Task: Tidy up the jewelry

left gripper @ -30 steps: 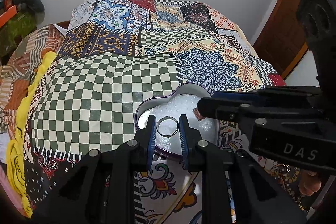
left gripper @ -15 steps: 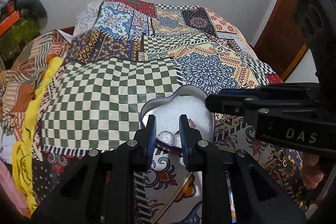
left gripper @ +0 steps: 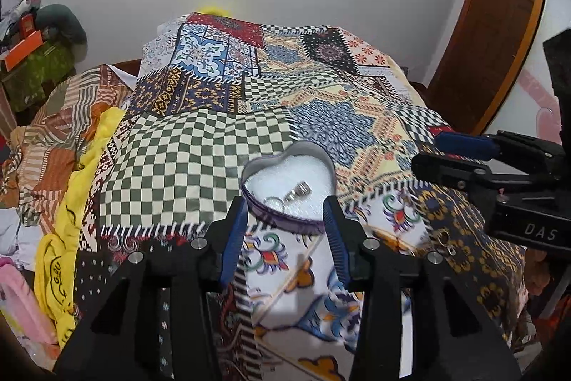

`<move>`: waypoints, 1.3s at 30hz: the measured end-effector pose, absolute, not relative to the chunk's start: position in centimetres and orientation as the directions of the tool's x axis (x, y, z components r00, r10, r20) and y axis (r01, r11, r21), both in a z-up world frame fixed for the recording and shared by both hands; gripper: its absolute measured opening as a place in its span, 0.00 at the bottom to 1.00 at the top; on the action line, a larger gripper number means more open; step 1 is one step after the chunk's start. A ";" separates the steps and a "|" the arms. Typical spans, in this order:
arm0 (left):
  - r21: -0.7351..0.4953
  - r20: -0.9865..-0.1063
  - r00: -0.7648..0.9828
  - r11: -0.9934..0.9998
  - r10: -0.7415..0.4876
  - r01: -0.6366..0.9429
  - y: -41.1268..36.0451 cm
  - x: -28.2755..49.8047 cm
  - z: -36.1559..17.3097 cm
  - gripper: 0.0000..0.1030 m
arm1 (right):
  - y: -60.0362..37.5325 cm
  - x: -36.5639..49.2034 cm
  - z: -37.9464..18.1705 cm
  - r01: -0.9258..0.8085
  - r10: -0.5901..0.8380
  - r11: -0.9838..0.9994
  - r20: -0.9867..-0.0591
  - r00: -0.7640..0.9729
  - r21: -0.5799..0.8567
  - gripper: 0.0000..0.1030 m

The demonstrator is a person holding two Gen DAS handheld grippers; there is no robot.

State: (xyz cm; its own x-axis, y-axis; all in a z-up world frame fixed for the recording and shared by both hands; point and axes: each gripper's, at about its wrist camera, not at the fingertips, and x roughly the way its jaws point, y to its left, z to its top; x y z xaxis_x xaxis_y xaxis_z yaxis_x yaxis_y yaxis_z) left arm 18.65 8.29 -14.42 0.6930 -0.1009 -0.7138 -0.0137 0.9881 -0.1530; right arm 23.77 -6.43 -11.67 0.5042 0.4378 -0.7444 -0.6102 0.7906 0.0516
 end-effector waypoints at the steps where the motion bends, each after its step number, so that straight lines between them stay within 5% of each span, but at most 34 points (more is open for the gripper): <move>1: -0.150 -0.715 0.691 0.989 -0.103 -0.008 8.0 18.2 -14.3 0.42 | -6.8 23.3 -11.6 -0.606 0.428 0.795 -0.738 0.521 0.033 0.46; 26: -0.210 -0.763 0.582 0.959 -0.282 0.189 -1.6 15.3 -16.9 0.42 | -15.5 18.6 -14.3 -0.469 0.289 0.883 -0.744 0.602 -0.036 0.46; 31: -0.237 -0.769 0.552 0.946 -0.323 0.223 -3.0 15.7 -17.8 0.30 | -16.4 18.5 -15.1 -0.460 0.295 0.888 -0.758 0.581 -0.008 0.46; 39: -0.245 -0.778 0.544 0.949 -0.315 0.198 -3.0 16.8 -18.6 0.29 | -16.7 18.6 -16.1 -0.463 0.304 0.886 -0.773 0.557 0.014 0.46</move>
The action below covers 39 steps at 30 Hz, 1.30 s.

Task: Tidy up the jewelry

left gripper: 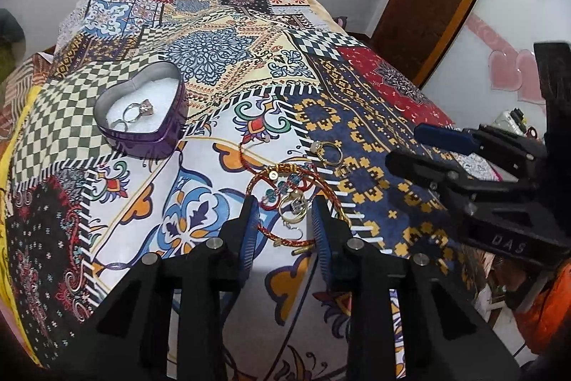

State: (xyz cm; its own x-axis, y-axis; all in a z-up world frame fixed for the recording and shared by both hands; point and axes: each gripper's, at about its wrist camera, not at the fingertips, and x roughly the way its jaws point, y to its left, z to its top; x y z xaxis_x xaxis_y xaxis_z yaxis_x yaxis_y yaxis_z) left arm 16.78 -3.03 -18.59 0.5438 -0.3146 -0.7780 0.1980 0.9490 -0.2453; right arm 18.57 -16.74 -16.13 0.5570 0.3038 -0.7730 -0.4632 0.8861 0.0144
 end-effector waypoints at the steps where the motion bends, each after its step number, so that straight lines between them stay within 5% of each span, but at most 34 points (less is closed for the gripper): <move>1: -0.252 -0.778 0.540 0.947 -0.321 0.199 -3.0 16.9 -18.7 0.29 | -16.8 18.6 -16.2 -0.464 0.304 0.886 -0.774 0.556 0.015 0.46; 5: -0.253 -0.779 0.535 0.945 -0.327 0.209 -3.4 17.3 -18.9 0.27 | -16.8 18.6 -16.4 -0.464 0.308 0.886 -0.776 0.551 0.021 0.46; 9: -0.243 -0.779 0.536 0.945 -0.325 0.221 -3.5 17.4 -19.1 0.12 | -16.7 18.7 -16.6 -0.466 0.315 0.884 -0.779 0.542 0.034 0.46; 36: -0.260 -0.730 0.615 0.954 -0.296 0.150 0.6 14.4 -17.1 0.12 | -13.8 18.3 -16.6 -0.544 0.420 0.830 -0.780 0.463 0.123 0.46; 39: -0.263 -0.749 0.593 0.954 -0.297 0.145 0.6 14.0 -18.2 0.12 | -12.8 18.0 -17.3 -0.569 0.417 0.815 -0.793 0.444 0.110 0.37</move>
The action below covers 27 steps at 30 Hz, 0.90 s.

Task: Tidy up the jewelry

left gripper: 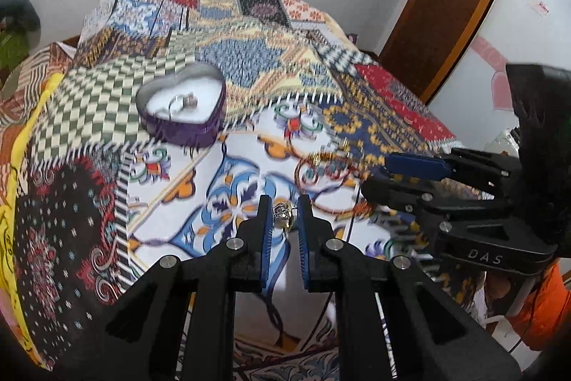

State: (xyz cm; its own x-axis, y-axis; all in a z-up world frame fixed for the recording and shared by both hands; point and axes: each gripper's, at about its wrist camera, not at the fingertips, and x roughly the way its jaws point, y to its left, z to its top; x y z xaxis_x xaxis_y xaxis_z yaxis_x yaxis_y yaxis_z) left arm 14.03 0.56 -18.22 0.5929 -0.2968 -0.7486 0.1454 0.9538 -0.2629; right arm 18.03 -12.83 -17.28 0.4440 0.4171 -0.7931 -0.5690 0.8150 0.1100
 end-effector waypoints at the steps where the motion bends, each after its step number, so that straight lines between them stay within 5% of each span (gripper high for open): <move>1: -0.266 -0.753 0.586 0.953 -0.299 0.145 0.6 13.9 -18.5 0.12 | -12.6 18.0 -17.5 -0.574 0.416 0.811 -0.797 0.438 0.107 0.34; 10: -0.245 -0.766 0.576 0.958 -0.286 0.149 0.2 13.3 -19.3 0.13 | -11.8 17.9 -18.2 -0.588 0.399 0.805 -0.806 0.438 0.079 0.10; 17: -0.203 -0.770 0.585 0.967 -0.254 0.153 0.1 12.7 -18.9 0.31 | -12.5 18.1 -18.0 -0.561 0.381 0.825 -0.800 0.463 0.068 0.05; 27: -0.205 -0.770 0.588 0.969 -0.247 0.139 0.7 12.9 -18.9 0.31 | -14.0 19.3 -17.7 -0.500 0.329 0.865 -0.798 0.504 0.040 0.05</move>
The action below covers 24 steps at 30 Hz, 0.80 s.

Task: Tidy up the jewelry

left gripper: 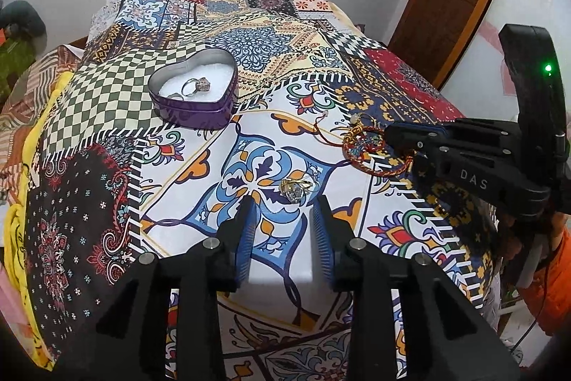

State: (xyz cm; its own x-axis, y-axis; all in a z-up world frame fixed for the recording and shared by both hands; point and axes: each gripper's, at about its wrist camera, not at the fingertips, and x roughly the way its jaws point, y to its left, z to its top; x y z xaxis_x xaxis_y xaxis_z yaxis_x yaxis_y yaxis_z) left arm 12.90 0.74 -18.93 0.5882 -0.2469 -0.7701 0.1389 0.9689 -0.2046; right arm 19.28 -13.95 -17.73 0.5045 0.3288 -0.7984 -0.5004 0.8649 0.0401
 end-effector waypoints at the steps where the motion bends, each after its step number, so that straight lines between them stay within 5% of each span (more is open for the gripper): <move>1: -0.209 -0.770 0.587 0.968 -0.251 0.140 0.7 13.0 -19.0 0.31 | -14.0 19.3 -17.7 -0.506 0.334 0.862 -0.801 0.497 0.045 0.05; 5: -0.206 -0.766 0.590 0.967 -0.255 0.150 0.2 13.2 -19.1 0.29 | -14.2 19.0 -17.6 -0.514 0.345 0.855 -0.810 0.474 0.064 0.06; 9: -0.200 -0.765 0.590 0.966 -0.258 0.164 -0.2 13.5 -19.2 0.12 | -14.3 19.0 -17.2 -0.519 0.368 0.849 -0.814 0.450 0.097 0.15; 12: -0.183 -0.763 0.599 0.970 -0.244 0.162 -0.5 13.8 -19.3 0.08 | -14.4 18.8 -16.9 -0.515 0.371 0.852 -0.806 0.462 0.098 0.23; 24: -0.211 -0.729 0.635 0.966 -0.257 0.149 0.1 13.1 -17.9 0.07 | -13.6 17.9 -15.9 -0.556 0.405 0.826 -0.788 0.465 0.096 0.24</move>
